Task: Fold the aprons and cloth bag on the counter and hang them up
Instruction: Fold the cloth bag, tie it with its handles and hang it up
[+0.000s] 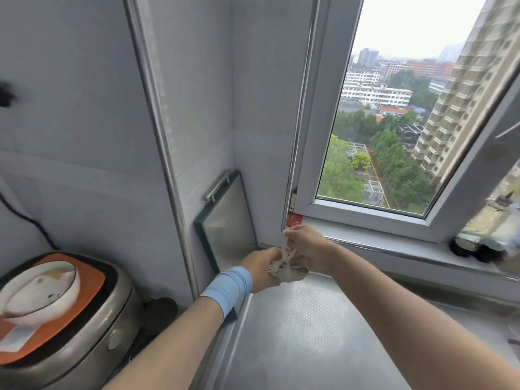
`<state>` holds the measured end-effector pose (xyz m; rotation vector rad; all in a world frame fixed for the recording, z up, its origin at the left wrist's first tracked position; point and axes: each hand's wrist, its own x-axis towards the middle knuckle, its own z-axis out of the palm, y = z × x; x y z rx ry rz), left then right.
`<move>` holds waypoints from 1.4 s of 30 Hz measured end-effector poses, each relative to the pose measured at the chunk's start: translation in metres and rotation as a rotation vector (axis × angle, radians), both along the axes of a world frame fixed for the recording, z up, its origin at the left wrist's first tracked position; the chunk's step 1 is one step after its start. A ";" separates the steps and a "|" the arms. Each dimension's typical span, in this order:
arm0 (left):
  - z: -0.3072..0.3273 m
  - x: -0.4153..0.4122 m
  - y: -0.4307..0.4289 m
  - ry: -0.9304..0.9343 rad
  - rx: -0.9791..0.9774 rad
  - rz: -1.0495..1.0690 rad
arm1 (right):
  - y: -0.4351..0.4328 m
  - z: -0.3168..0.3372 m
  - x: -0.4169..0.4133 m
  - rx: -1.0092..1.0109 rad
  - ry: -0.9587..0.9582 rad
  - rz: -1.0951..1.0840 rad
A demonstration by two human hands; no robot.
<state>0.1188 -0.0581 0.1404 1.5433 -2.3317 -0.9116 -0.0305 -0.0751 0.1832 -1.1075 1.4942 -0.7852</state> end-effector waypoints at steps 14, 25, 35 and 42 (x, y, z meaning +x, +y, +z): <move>0.136 -0.005 -0.043 0.668 -0.126 0.505 | -0.036 0.140 0.007 -0.486 0.191 0.108; 0.295 -0.001 -0.078 0.881 -0.050 0.270 | -0.075 0.261 0.003 -0.864 0.233 0.051; 0.401 -0.016 -0.106 0.440 -0.631 0.531 | -0.093 0.360 -0.006 -1.027 0.175 -0.027; 0.452 -0.005 -0.124 0.567 -0.995 0.387 | -0.113 0.432 -0.007 -1.086 0.116 -0.068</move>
